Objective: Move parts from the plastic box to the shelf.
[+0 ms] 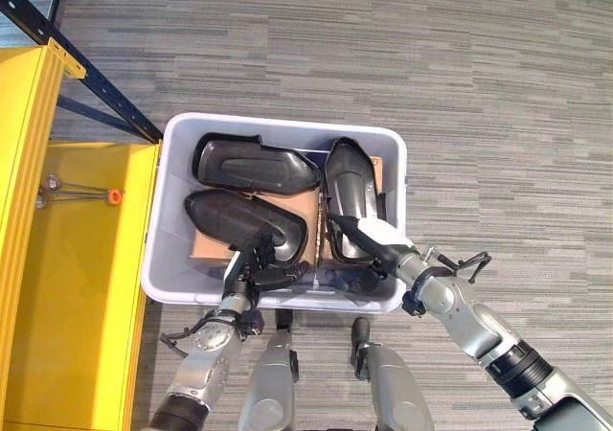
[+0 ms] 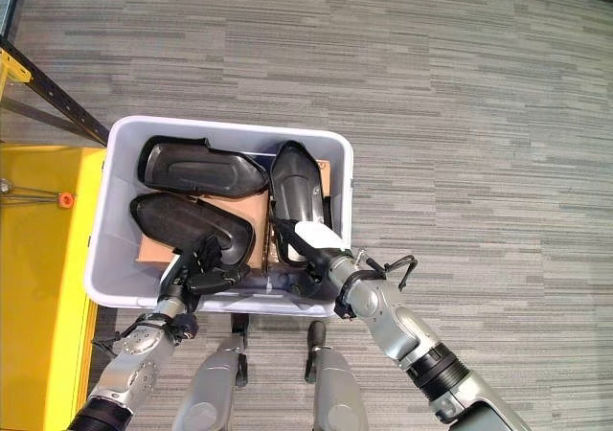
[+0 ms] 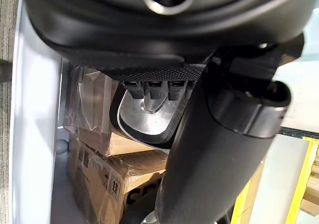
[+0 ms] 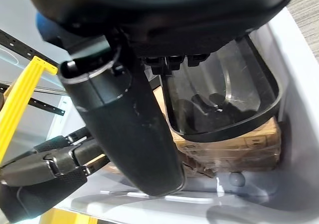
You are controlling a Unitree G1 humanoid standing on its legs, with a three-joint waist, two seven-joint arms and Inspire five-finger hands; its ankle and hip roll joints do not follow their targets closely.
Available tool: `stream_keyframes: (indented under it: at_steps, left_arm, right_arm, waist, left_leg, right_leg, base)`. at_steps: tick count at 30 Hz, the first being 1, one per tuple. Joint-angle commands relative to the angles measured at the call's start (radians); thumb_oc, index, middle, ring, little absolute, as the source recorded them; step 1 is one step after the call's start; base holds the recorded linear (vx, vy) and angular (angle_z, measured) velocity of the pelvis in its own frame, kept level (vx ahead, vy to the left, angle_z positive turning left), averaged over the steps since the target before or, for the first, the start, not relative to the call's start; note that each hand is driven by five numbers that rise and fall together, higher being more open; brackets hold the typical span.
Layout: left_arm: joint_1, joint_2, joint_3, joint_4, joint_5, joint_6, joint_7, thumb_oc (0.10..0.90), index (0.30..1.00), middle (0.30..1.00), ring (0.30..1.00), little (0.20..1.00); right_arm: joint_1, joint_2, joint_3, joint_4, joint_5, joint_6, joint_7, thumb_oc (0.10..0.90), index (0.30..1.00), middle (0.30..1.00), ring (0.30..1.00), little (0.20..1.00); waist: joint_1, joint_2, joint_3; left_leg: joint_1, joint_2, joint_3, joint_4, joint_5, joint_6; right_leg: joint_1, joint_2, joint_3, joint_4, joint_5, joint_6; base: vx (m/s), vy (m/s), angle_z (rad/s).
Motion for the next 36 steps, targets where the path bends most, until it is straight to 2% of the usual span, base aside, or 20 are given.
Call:
stream_keyframes:
  at_steps: [1,13,24,36]
  left_arm:
    - [0.004,0.032,0.018,-0.123,0.026,-0.09,0.004,0.9,1.0,1.0,1.0,1.0]
    - [0.003,0.025,0.013,-0.12,0.012,-0.106,0.024,0.9,1.0,1.0,1.0,1.0]
    - [0.012,0.023,0.009,-0.129,0.005,-0.105,0.034,0.9,1.0,1.0,1.0,1.0]
    - [0.003,0.015,0.001,-0.15,-0.008,-0.114,0.058,0.9,1.0,1.0,1.0,1.0]
  right_arm:
    - [-0.079,-0.009,-0.028,-0.09,-0.02,-0.055,-0.056,0.9,1.0,1.0,1.0,1.0]
    - [-0.085,-0.043,-0.039,-0.031,-0.055,-0.044,-0.097,0.9,1.0,1.0,1.0,1.0]
    - [-0.083,-0.059,-0.057,-0.009,-0.073,-0.035,-0.128,0.9,1.0,1.0,1.0,1.0]
    - [-0.151,-0.052,-0.042,0.024,-0.097,-0.015,-0.168,0.9,1.0,1.0,1.0,1.0]
  waist:
    - [-0.001,-0.04,0.011]
    - [-0.014,-0.017,0.013]
    - [-0.018,-0.007,0.013]
    - [-0.012,0.001,0.013]
  left_leg:
    - [-0.011,0.101,-0.027,0.124,-0.119,-0.029]
    - [-0.092,0.108,-0.034,0.129,-0.104,-0.035]
    - [-0.155,0.115,-0.046,0.13,-0.091,-0.038]
    - [-0.242,0.113,-0.069,0.135,-0.076,-0.038]
  right_leg:
    - [0.05,-0.15,0.025,-0.262,0.286,0.073]
    - [-0.046,-0.141,0.031,-0.221,0.272,0.07]
    - [-0.122,-0.128,0.03,-0.177,0.254,0.061]
    - [-0.208,-0.117,0.016,-0.129,0.242,0.053]
  base:
    - [0.0,0.0,0.0]
    - [0.0,-0.007,0.0]
    - [0.0,-0.021,0.01]
    - [0.0,-0.024,0.04]
